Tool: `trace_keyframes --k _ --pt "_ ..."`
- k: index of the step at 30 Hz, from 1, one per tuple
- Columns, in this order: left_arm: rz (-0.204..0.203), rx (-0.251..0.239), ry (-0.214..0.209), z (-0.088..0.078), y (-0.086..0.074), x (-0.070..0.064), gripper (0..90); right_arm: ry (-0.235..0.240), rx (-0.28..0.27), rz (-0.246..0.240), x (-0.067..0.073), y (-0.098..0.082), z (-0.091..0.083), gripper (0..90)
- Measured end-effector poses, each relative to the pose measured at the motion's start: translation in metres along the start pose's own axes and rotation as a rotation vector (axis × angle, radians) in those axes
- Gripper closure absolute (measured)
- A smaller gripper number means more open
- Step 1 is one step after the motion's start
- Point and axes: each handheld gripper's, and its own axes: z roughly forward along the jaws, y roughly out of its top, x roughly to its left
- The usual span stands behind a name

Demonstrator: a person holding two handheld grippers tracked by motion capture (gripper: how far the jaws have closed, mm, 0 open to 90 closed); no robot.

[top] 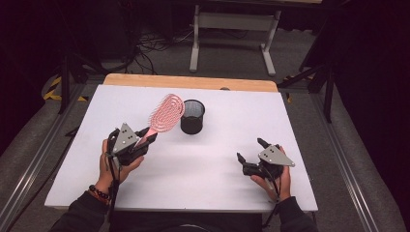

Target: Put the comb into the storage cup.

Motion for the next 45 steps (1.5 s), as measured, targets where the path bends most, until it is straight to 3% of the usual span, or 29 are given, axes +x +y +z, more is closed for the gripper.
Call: trace_keyframes --k 4,15,32,37,41,45 --pt "-0.005 -0.030 0.004 -0.001 0.000 0.001 69.4 0.004 -0.007 0.023 -0.002 0.002 -0.001 12.0" --pt "-0.004 -0.070 0.020 0.002 0.004 0.006 69.4 0.003 -0.033 0.017 -0.001 0.018 0.000 12.0" --pt "0.004 -0.144 0.030 0.017 0.008 0.009 69.4 0.035 -0.080 0.034 0.009 0.048 0.017 11.5" --pt "-0.001 -0.159 0.042 0.025 0.009 0.006 69.4 0.070 -0.107 0.077 0.010 0.057 0.019 11.7" --pt "0.005 -0.166 0.040 0.032 0.009 0.002 69.4 0.074 -0.145 0.087 0.013 0.068 0.019 11.8" --pt "0.006 -0.162 0.027 0.038 0.009 -0.004 69.4 0.078 -0.143 0.083 0.018 0.075 0.025 11.8"
